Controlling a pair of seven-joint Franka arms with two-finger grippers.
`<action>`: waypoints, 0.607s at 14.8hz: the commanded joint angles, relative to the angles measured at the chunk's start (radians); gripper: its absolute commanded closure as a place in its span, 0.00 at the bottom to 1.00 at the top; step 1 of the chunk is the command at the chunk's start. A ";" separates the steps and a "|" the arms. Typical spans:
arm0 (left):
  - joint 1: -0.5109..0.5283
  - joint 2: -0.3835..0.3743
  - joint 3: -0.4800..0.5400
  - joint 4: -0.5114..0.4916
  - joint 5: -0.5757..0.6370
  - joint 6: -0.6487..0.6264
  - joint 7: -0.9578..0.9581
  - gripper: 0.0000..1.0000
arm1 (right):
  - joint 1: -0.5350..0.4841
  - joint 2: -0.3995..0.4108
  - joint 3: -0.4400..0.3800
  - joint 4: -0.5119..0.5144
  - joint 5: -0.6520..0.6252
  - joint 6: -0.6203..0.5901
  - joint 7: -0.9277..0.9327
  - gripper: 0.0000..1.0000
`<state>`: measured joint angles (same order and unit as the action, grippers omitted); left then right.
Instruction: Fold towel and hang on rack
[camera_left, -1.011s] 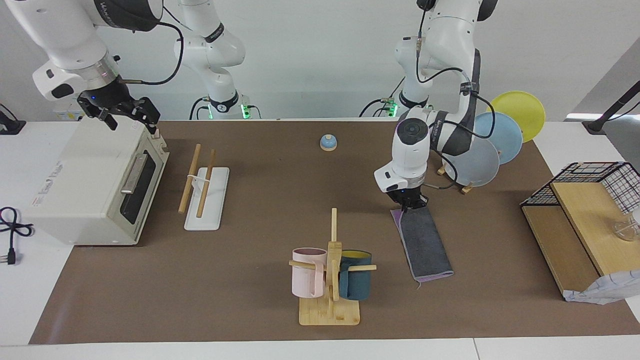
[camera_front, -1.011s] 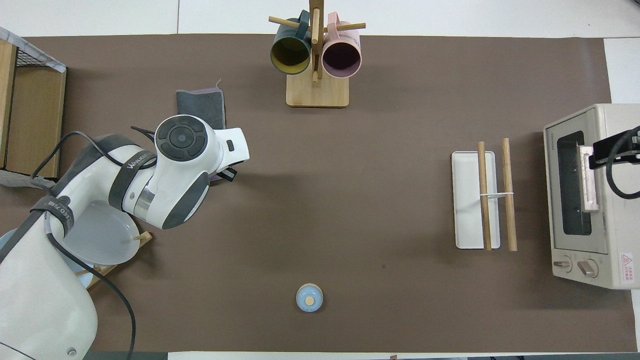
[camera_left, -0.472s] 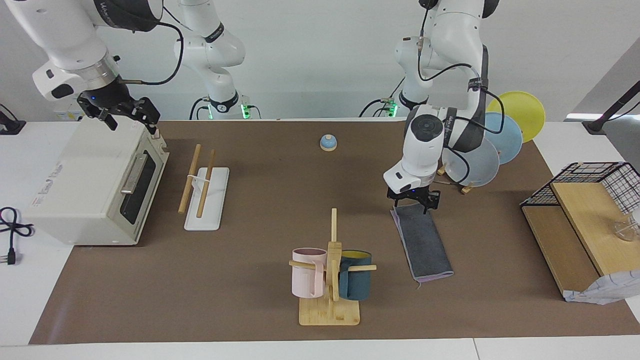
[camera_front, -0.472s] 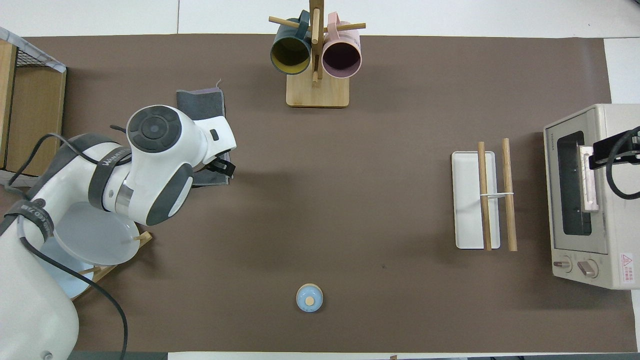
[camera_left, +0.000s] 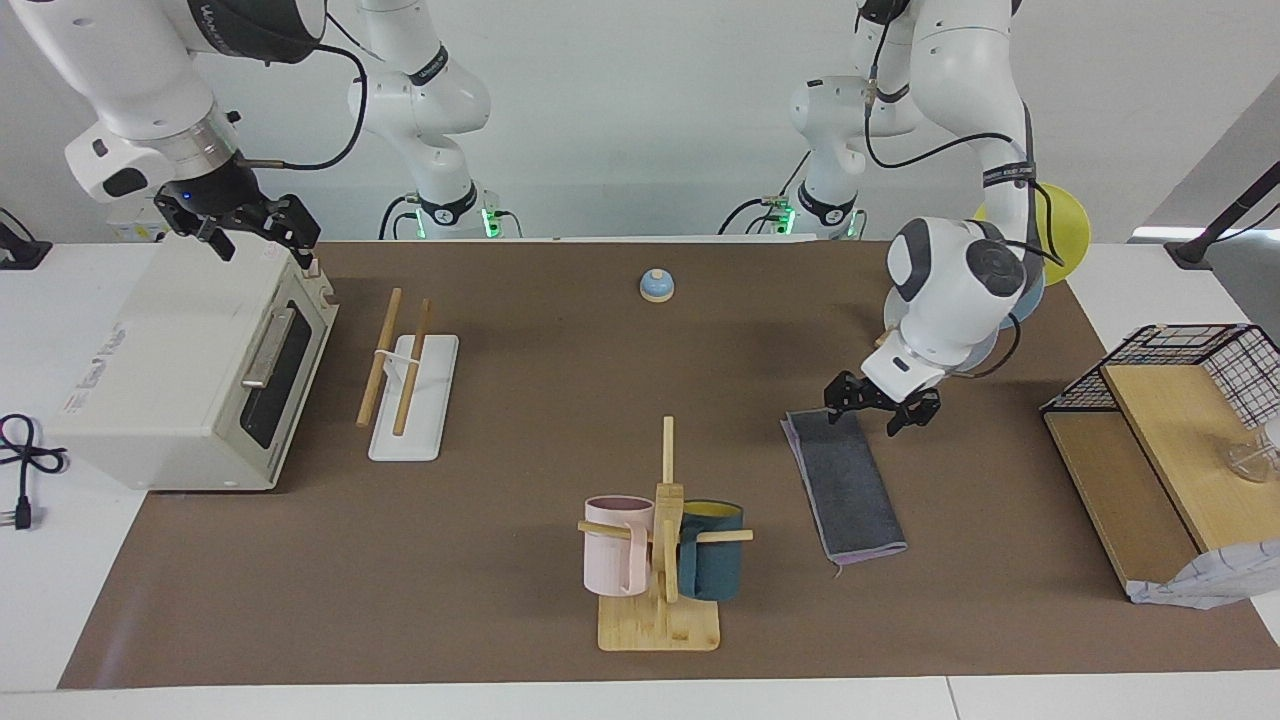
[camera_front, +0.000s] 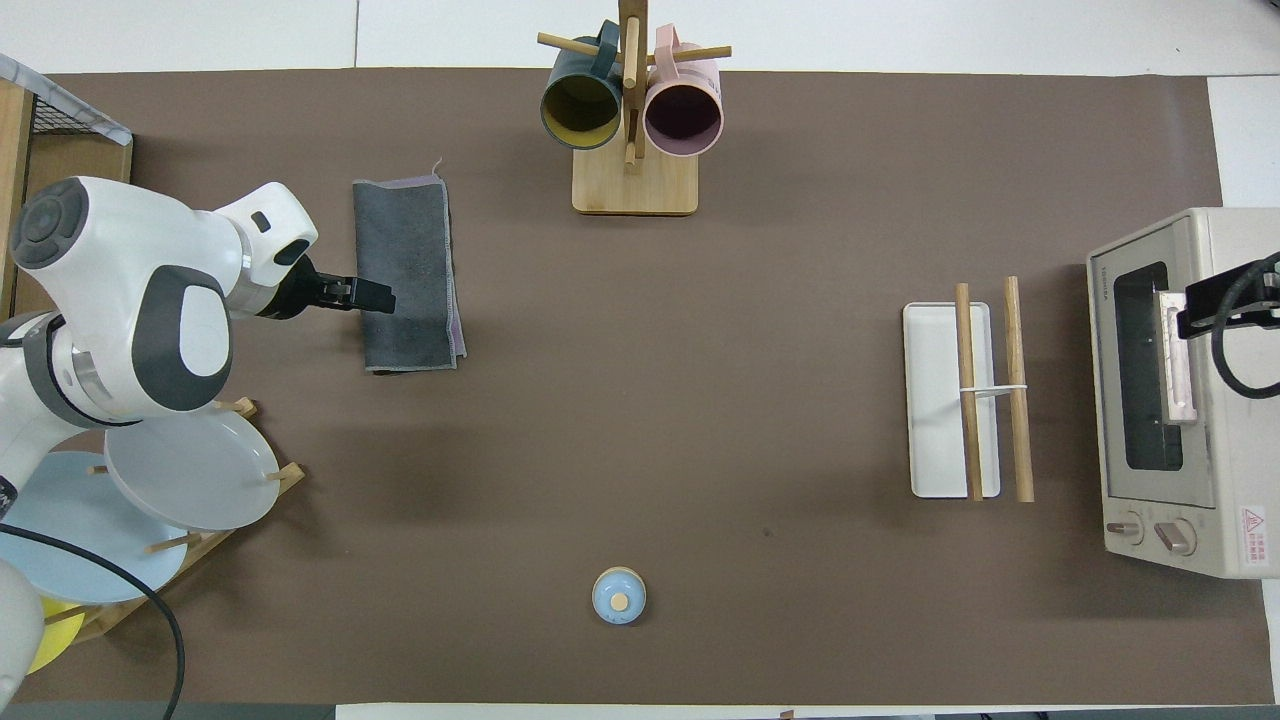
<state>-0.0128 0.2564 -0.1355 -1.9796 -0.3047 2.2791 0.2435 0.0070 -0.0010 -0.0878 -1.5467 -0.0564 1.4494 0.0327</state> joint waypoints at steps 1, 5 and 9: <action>0.019 0.053 -0.009 -0.021 -0.071 0.059 0.048 0.01 | -0.005 -0.007 0.002 -0.006 -0.002 -0.006 -0.019 0.00; 0.024 0.058 -0.009 -0.044 -0.151 0.054 0.048 0.09 | -0.005 -0.007 0.002 -0.006 -0.002 -0.006 -0.019 0.00; 0.020 0.066 -0.009 -0.047 -0.175 0.060 0.048 0.18 | -0.010 -0.007 -0.001 -0.006 -0.002 -0.008 -0.019 0.00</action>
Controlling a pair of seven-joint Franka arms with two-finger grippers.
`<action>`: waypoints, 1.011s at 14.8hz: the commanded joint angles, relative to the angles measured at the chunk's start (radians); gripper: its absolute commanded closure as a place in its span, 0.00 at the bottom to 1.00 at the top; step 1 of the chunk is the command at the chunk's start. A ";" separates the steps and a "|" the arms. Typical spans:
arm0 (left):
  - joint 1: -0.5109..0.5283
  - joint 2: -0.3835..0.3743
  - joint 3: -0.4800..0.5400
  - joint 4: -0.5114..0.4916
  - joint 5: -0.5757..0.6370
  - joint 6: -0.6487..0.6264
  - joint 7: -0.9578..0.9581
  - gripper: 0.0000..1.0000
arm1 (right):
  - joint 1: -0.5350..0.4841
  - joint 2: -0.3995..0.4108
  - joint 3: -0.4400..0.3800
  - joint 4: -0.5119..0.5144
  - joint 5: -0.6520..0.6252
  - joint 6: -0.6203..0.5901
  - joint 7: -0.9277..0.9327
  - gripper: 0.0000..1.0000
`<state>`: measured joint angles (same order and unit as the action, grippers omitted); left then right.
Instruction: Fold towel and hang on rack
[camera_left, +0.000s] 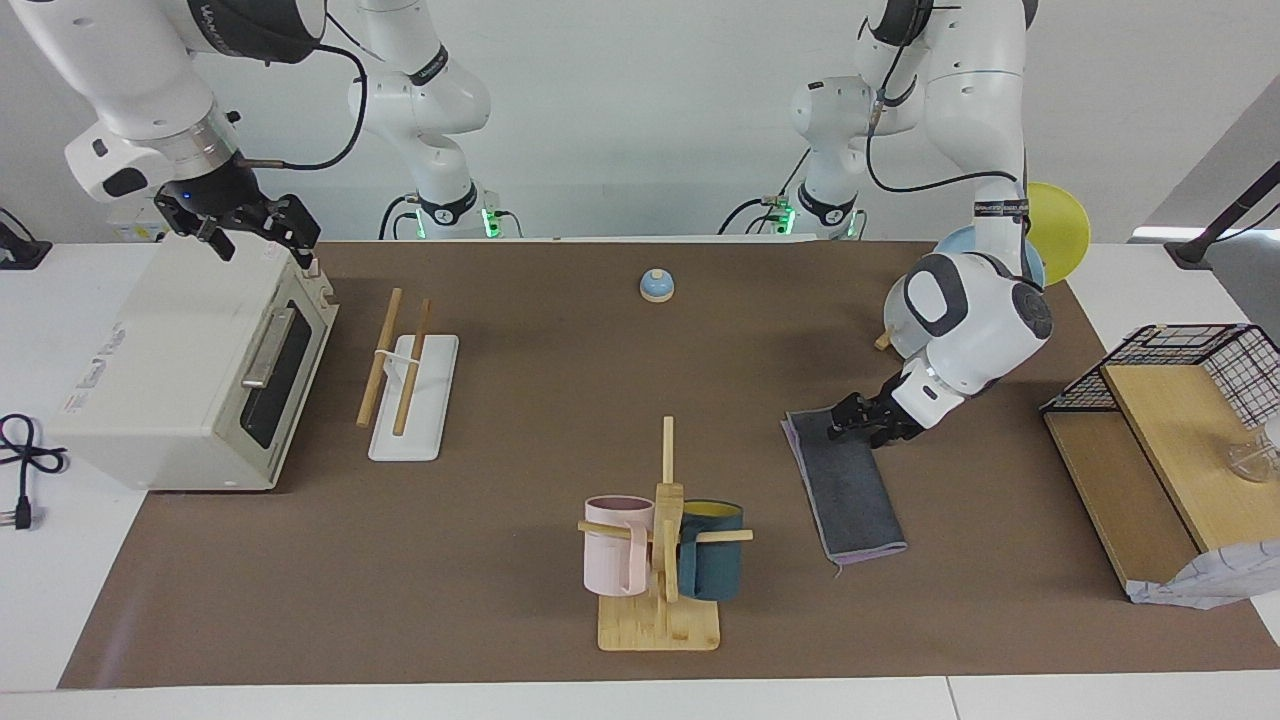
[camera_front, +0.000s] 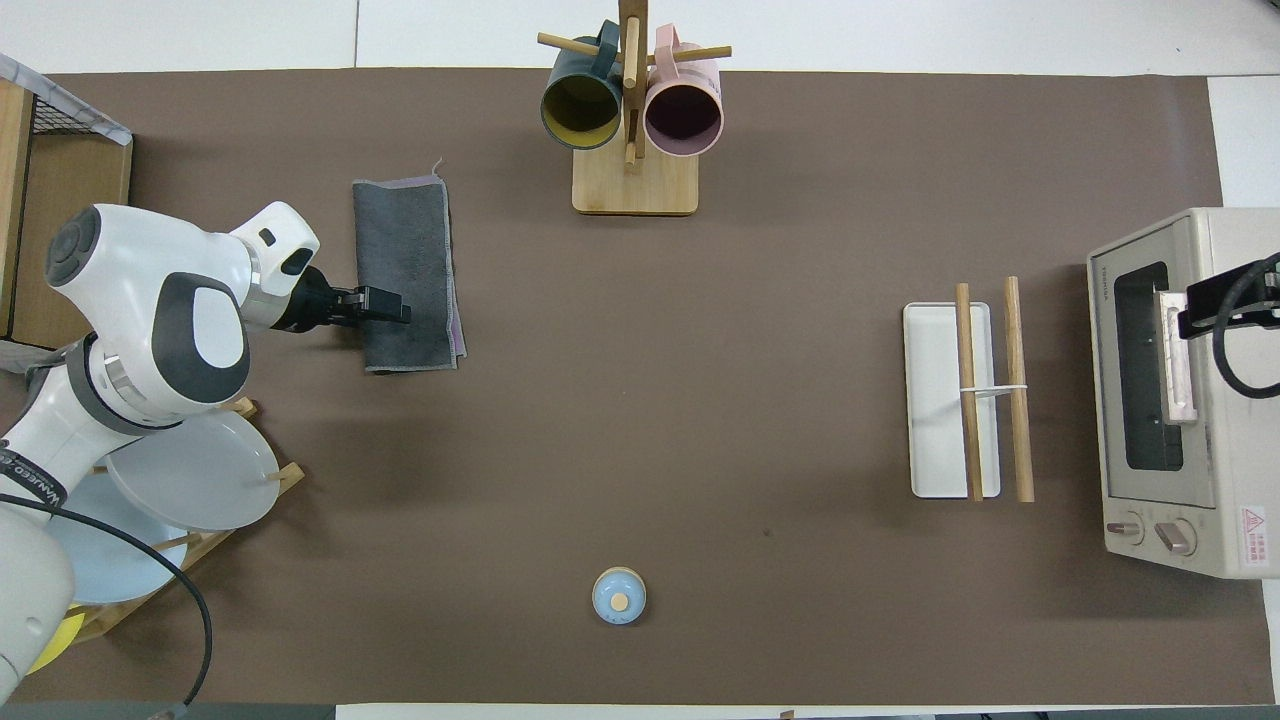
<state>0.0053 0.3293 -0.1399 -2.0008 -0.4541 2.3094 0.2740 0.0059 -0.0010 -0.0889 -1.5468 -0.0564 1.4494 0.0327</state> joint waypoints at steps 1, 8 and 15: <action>0.002 0.000 -0.004 -0.024 -0.026 0.033 0.017 0.21 | -0.006 -0.007 0.001 -0.006 -0.002 -0.009 -0.019 0.00; 0.004 0.004 -0.003 -0.026 -0.026 0.030 0.016 0.74 | 0.002 -0.020 0.005 -0.030 -0.002 -0.018 -0.031 0.00; 0.010 0.004 -0.003 -0.012 -0.028 0.012 0.007 1.00 | -0.003 -0.022 0.006 -0.042 0.059 -0.012 -0.071 0.00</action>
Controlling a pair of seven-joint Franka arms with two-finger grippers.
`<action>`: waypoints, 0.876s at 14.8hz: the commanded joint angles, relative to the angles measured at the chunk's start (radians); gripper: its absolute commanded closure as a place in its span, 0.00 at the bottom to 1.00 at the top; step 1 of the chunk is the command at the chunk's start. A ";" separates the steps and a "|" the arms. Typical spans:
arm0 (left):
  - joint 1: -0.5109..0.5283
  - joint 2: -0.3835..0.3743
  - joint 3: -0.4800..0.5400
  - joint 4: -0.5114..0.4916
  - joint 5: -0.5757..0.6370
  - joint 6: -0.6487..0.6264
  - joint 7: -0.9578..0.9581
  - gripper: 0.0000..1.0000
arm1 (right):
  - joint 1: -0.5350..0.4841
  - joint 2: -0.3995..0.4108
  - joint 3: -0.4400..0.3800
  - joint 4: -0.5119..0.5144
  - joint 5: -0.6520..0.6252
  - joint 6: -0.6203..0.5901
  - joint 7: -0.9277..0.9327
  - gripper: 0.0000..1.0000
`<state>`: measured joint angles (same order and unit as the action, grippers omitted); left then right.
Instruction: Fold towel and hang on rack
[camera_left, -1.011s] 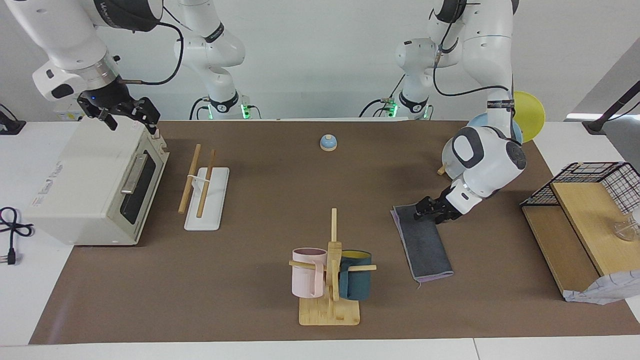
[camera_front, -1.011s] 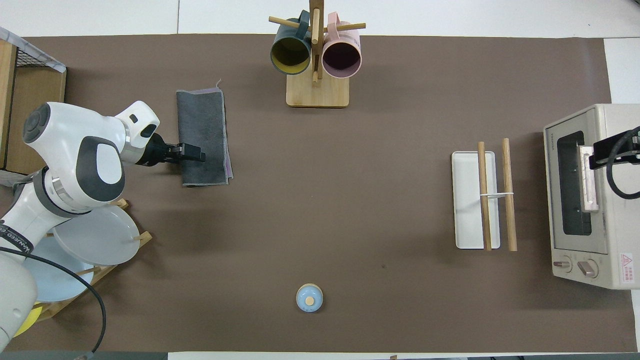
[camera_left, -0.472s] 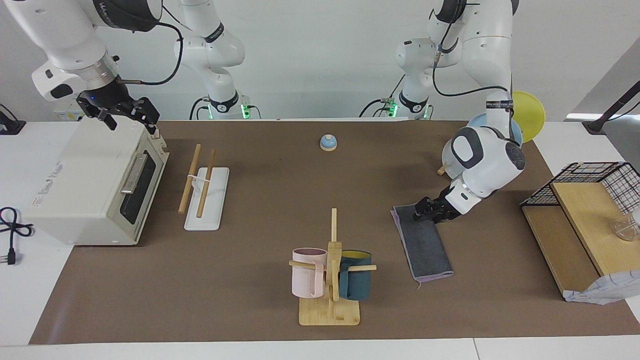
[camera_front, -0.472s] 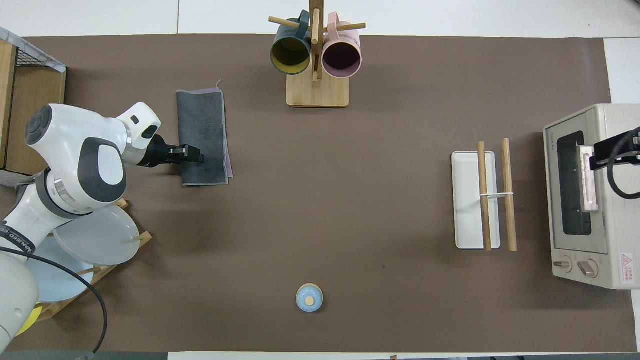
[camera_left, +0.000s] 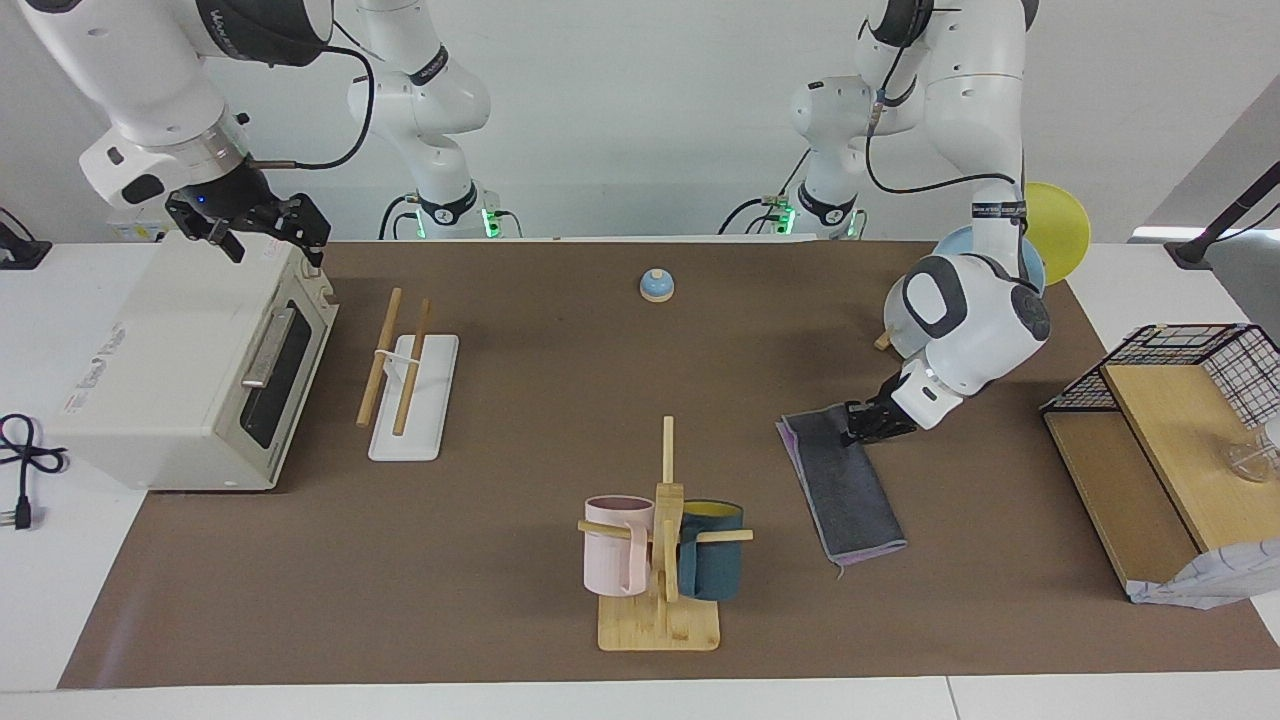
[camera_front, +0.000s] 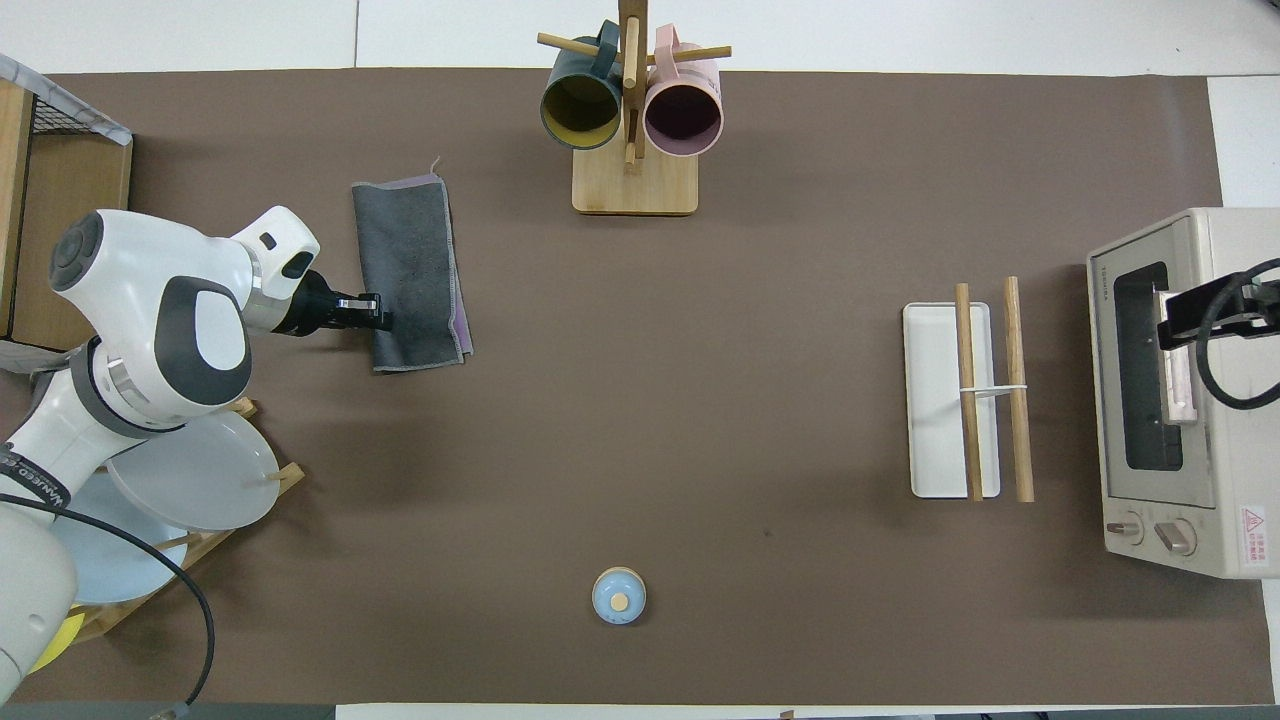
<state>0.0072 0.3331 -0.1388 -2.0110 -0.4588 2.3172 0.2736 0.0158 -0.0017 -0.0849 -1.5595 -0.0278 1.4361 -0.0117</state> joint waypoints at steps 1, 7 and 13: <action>0.010 -0.002 -0.004 0.011 -0.023 -0.016 -0.008 1.00 | -0.013 -0.023 0.002 -0.031 0.032 0.003 -0.025 0.00; -0.036 -0.094 -0.004 0.098 -0.005 -0.162 -0.461 1.00 | -0.017 -0.037 0.000 -0.060 0.221 -0.002 0.236 0.00; -0.145 -0.207 -0.005 0.184 0.097 -0.304 -1.088 1.00 | -0.019 -0.083 -0.006 -0.164 0.485 0.062 0.654 0.00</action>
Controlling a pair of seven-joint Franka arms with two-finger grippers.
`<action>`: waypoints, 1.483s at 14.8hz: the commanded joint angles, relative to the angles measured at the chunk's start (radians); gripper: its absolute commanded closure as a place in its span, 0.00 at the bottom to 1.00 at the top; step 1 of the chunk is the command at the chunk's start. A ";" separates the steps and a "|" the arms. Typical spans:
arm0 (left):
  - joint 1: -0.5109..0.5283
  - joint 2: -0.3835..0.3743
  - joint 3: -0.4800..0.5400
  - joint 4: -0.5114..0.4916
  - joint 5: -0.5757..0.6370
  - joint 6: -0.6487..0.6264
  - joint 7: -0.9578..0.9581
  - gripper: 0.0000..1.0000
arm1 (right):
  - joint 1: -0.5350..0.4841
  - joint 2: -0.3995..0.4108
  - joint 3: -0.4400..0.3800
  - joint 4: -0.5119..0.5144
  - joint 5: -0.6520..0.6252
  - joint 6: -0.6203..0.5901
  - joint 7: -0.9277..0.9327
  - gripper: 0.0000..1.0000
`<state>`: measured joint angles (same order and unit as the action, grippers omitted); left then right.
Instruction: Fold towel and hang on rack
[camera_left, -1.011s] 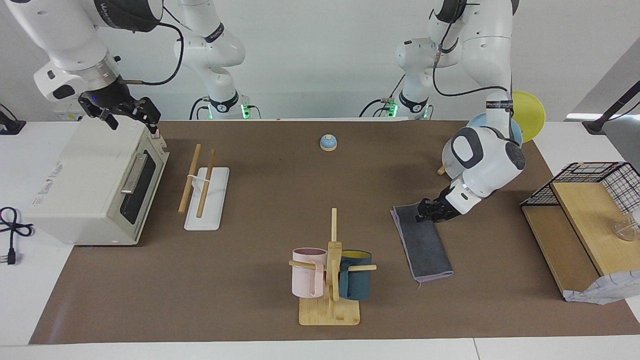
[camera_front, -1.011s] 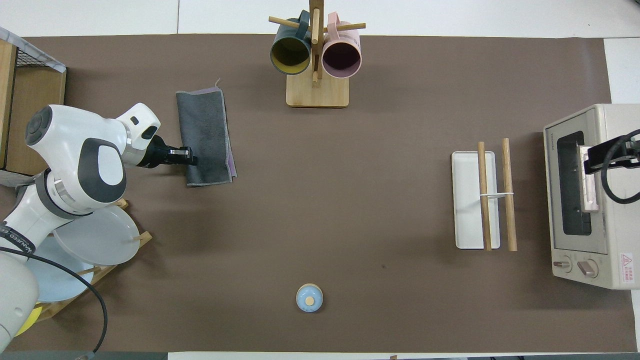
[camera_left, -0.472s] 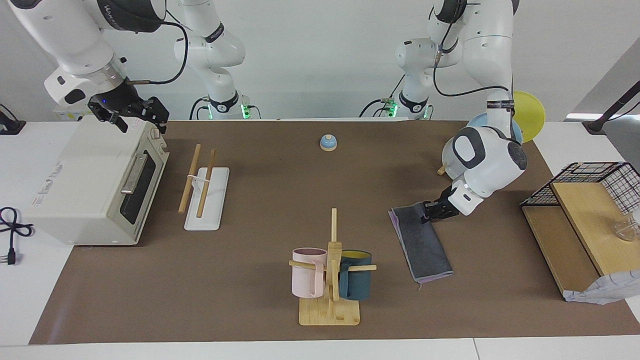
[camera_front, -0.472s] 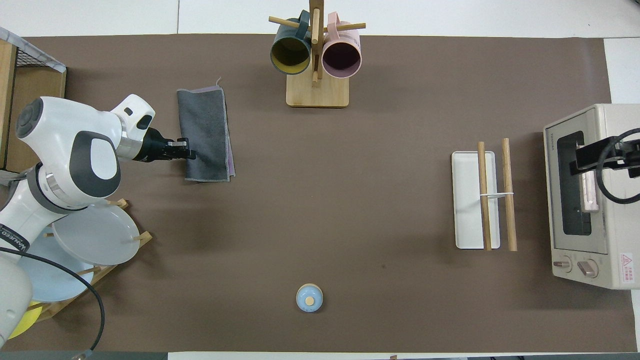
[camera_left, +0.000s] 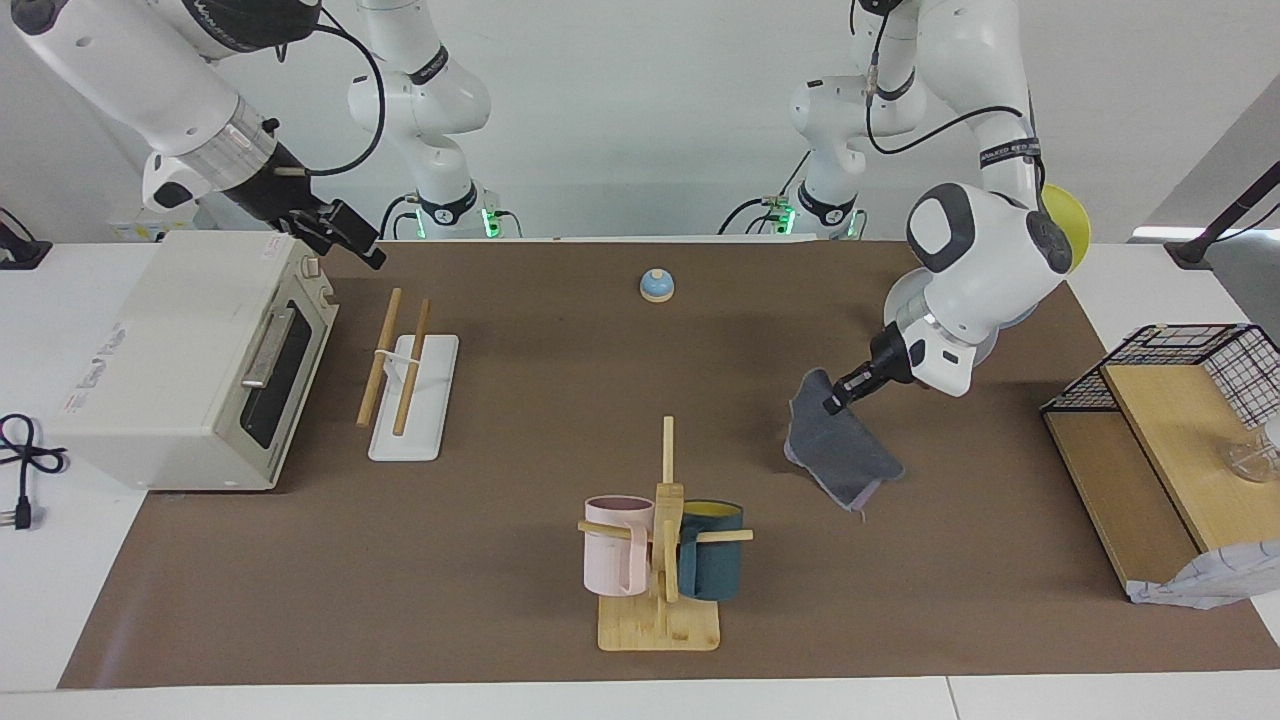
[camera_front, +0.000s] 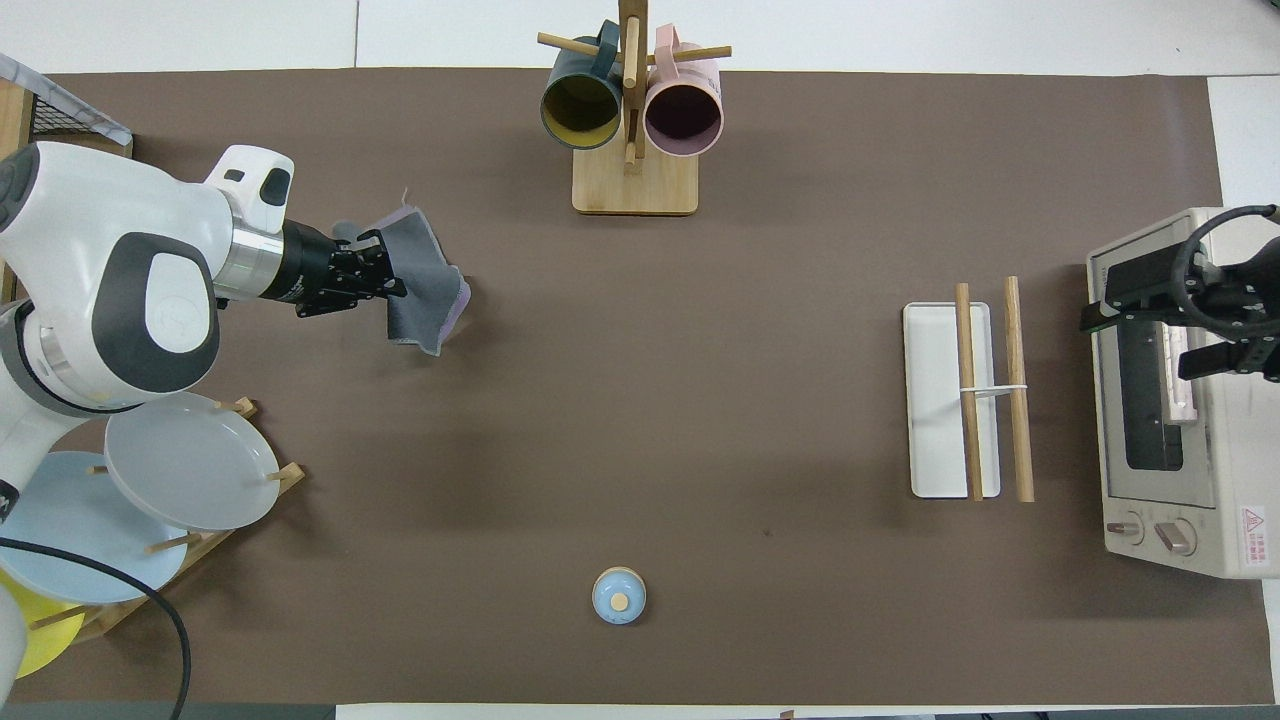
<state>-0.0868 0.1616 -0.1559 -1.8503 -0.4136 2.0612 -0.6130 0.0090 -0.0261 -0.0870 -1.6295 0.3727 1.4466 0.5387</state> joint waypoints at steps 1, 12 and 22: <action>-0.076 -0.054 0.010 0.035 0.059 -0.056 -0.323 1.00 | -0.017 -0.063 -0.005 -0.113 0.124 0.076 0.153 0.00; -0.268 -0.169 -0.043 0.111 0.058 -0.038 -1.411 1.00 | 0.339 -0.147 0.035 -0.389 0.370 0.709 0.902 0.00; -0.284 -0.181 -0.125 0.102 0.059 0.077 -1.814 1.00 | 0.434 -0.111 0.035 -0.421 0.417 0.808 1.061 0.00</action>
<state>-0.3610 -0.0006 -0.2885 -1.7320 -0.3676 2.1222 -2.3838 0.4353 -0.1441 -0.0467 -2.0299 0.7667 2.2346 1.5895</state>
